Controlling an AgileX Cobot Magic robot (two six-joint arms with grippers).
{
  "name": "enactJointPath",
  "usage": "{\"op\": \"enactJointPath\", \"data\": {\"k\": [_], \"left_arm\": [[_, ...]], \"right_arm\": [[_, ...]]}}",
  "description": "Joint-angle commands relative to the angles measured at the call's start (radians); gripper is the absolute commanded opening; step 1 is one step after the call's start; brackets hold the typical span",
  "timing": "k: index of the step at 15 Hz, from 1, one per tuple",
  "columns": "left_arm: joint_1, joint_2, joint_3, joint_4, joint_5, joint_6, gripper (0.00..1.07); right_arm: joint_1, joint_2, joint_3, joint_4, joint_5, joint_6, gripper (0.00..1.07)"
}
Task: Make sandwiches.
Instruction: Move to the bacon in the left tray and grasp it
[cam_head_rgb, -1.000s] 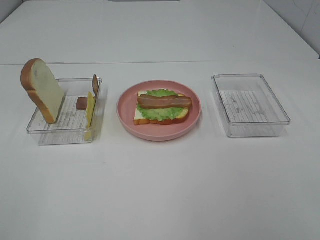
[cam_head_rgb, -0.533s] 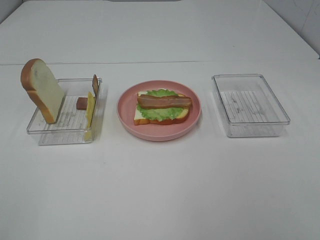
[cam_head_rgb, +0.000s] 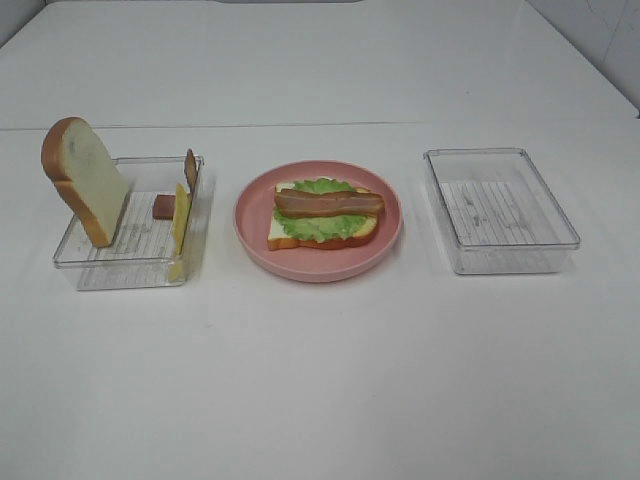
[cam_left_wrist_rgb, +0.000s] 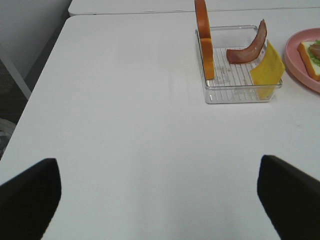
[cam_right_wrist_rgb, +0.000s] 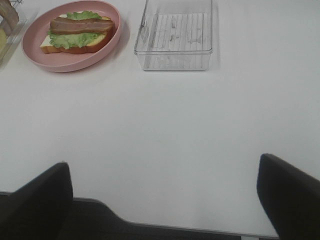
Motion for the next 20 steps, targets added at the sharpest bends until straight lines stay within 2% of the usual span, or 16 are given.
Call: {"op": "enactJointPath", "data": {"k": [1,15,18,20], "left_arm": [[-0.003,-0.014,0.003,0.009,-0.004,0.002,1.02],[-0.003,-0.014,0.003,0.005,-0.004,0.001,1.02],[-0.003,0.084,-0.017,-0.003,0.03,0.004,1.02],[-0.003,0.172,-0.046,0.001,0.07,0.032,1.02]], "right_arm": [[-0.006,-0.026,0.004,0.0,-0.007,-0.002,0.96],[-0.023,-0.026,0.004,0.01,-0.007,-0.001,0.96],[-0.023,-0.026,0.004,0.01,-0.007,-0.001,0.96],[-0.023,-0.026,0.004,0.01,-0.007,-0.001,0.96]]}}
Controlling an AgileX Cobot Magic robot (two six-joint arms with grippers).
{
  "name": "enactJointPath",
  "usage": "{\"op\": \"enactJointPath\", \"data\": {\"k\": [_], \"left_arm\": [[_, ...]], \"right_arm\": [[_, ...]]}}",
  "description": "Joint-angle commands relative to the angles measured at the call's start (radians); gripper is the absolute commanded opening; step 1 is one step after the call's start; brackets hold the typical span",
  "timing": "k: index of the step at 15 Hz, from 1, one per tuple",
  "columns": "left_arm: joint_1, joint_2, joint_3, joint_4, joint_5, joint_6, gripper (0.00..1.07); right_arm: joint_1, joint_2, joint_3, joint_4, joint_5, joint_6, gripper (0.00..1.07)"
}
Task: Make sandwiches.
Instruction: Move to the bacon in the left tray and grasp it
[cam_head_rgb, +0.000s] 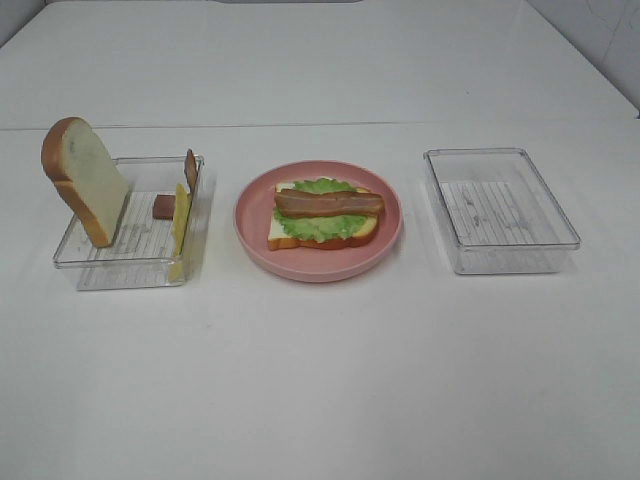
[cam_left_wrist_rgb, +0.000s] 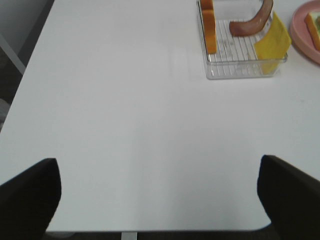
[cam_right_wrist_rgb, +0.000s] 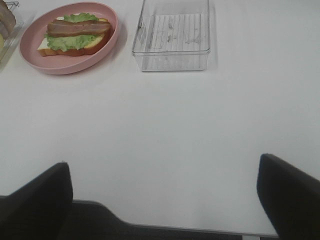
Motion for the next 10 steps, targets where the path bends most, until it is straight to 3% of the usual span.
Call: {"op": "enactJointPath", "data": {"k": [1,4,10], "left_arm": [[-0.003,0.161,-0.065,-0.005,0.08,0.031,1.02],[-0.003,0.346,-0.151,-0.042,0.116,0.085,1.02],[-0.003,0.66,-0.334,0.007,0.199,0.038,1.0]], "right_arm": [[-0.003,-0.026,0.004,0.003,-0.007,-0.001,0.96],[-0.003,-0.026,0.004,0.003,-0.007,-0.001,0.96],[-0.003,-0.026,0.004,0.003,-0.007,-0.001,0.96]]}}
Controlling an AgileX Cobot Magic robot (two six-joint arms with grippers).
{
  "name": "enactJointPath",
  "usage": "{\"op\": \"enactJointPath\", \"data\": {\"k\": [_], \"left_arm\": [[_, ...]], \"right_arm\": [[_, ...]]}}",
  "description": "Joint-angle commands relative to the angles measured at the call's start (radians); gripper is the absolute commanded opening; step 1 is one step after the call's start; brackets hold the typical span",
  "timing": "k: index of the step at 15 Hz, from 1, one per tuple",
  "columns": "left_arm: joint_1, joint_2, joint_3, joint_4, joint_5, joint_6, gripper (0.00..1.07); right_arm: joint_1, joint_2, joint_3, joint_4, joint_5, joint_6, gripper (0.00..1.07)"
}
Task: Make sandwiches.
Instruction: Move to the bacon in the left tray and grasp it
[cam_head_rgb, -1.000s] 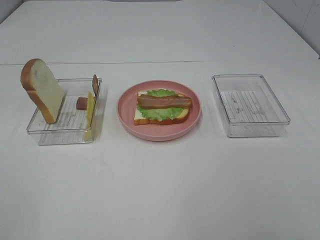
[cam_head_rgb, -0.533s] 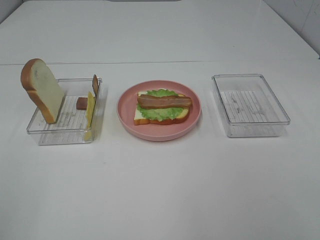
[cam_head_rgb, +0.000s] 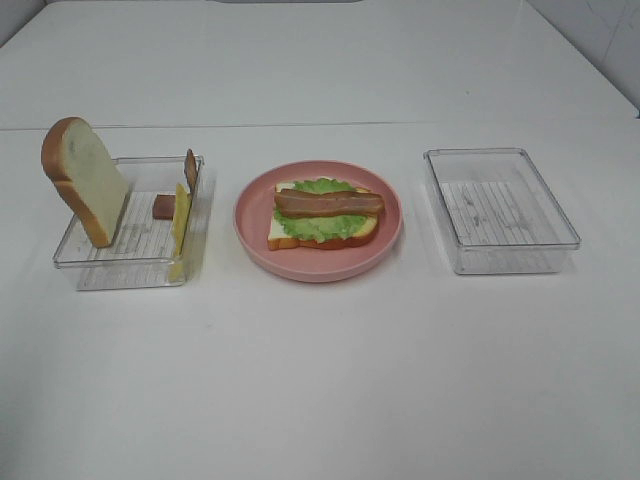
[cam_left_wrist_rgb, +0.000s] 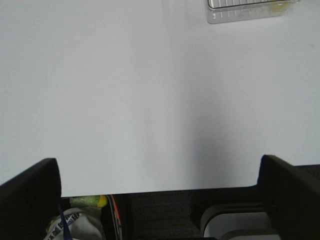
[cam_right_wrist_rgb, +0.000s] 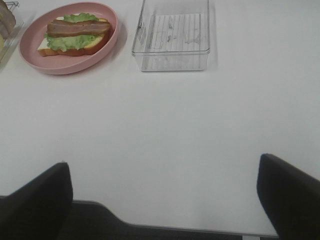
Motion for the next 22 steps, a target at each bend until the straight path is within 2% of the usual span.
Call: {"op": "enactJointPath", "data": {"k": [1,2,4,5,6,8,9,12,13,14,16,19,20,22], "left_arm": [[-0.003,0.129,-0.085,0.008,0.097,-0.023,1.0],[-0.003,0.246,-0.16,0.0,0.097,-0.023,1.0],[-0.003,0.363,-0.249,0.01,0.097,-0.018,1.0],[-0.003,0.47,-0.365,0.016,0.097,-0.011,0.99],[-0.003,0.545,-0.437,0.002,0.098,0.029,0.99],[-0.003,0.653,-0.538,-0.029,0.098,0.04,0.99],[-0.016,0.784,-0.649,-0.073,0.098,0.025,0.99],[-0.082,0.884,-0.729,-0.068,0.099,-0.025,0.99],[-0.176,0.979,-0.814,-0.065,0.099,-0.089,0.99],[-0.193,1.008,-0.832,-0.065,0.099,-0.102,0.99],[-0.273,1.149,-0.941,-0.073,0.099,-0.156,0.99],[-0.304,1.263,-1.03,-0.111,0.099,-0.169,0.99],[-0.308,1.358,-1.117,-0.157,0.099,-0.18,0.99],[-0.308,1.421,-1.156,-0.177,0.099,-0.18,0.99]], "right_arm": [[-0.003,-0.026,0.004,0.003,-0.007,-0.001,0.96],[-0.003,-0.026,0.004,0.003,-0.007,-0.001,0.96],[-0.003,-0.026,0.004,0.003,-0.007,-0.001,0.96],[-0.003,-0.025,0.004,0.003,-0.007,-0.001,0.96],[-0.003,-0.025,0.004,0.003,-0.007,-0.001,0.96],[-0.003,-0.025,0.004,0.003,-0.007,-0.001,0.96],[-0.003,-0.025,0.004,0.003,-0.007,-0.001,0.96],[-0.003,-0.025,0.004,0.003,-0.007,-0.001,0.96],[-0.003,-0.025,0.004,0.003,-0.007,-0.001,0.96],[-0.003,-0.025,0.004,0.003,-0.007,-0.001,0.96],[-0.003,-0.025,0.004,0.003,-0.007,-0.001,0.96],[-0.003,-0.025,0.004,0.003,-0.007,-0.001,0.96],[-0.003,-0.025,0.004,0.003,-0.007,-0.001,0.96],[-0.003,-0.025,0.004,0.003,-0.007,-0.001,0.96]]}}
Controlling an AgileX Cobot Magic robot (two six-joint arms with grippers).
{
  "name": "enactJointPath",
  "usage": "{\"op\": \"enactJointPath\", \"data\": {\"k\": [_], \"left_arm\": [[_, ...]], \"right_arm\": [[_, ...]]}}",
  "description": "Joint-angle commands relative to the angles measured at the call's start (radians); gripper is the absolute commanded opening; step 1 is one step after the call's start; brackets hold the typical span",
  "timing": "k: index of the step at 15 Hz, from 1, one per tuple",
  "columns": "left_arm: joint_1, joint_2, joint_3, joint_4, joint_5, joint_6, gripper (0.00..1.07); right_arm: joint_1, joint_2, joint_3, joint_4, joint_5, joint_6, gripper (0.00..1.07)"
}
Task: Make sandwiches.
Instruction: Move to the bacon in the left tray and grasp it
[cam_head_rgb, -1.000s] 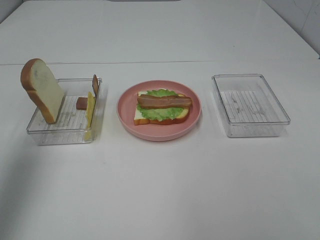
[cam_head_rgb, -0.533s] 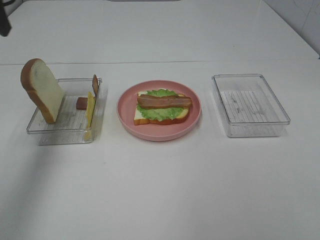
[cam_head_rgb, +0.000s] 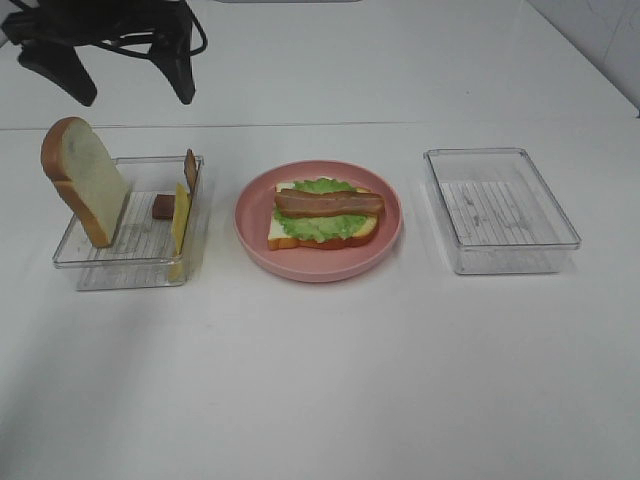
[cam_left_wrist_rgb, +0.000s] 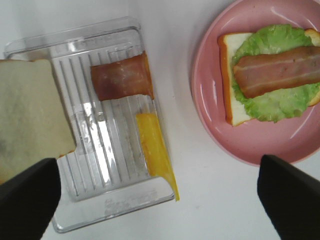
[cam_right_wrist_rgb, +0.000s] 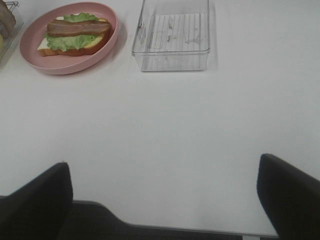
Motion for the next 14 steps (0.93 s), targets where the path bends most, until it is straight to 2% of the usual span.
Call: {"op": "enactJointPath", "data": {"k": [1,4,6,9,14], "left_arm": [[-0.005,0.089,-0.047,-0.009,0.097,-0.006,0.99],[-0.005,0.143,-0.073,0.037,0.097,-0.006,0.99],[-0.004,0.204,-0.133,0.041,0.095,0.021,0.99],[-0.004,0.267,-0.188,0.038,0.096,0.021,0.98],[0.002,0.317,-0.189,0.084,0.093,0.02,0.98]], "right_arm": [[-0.003,-0.025,0.004,0.003,-0.007,-0.001,0.96],[-0.003,-0.025,0.004,0.003,-0.007,-0.001,0.96],[-0.003,-0.025,0.004,0.003,-0.007,-0.001,0.96],[-0.003,-0.025,0.004,0.003,-0.007,-0.001,0.96],[-0.003,-0.025,0.004,0.004,-0.007,-0.001,0.96]]}}
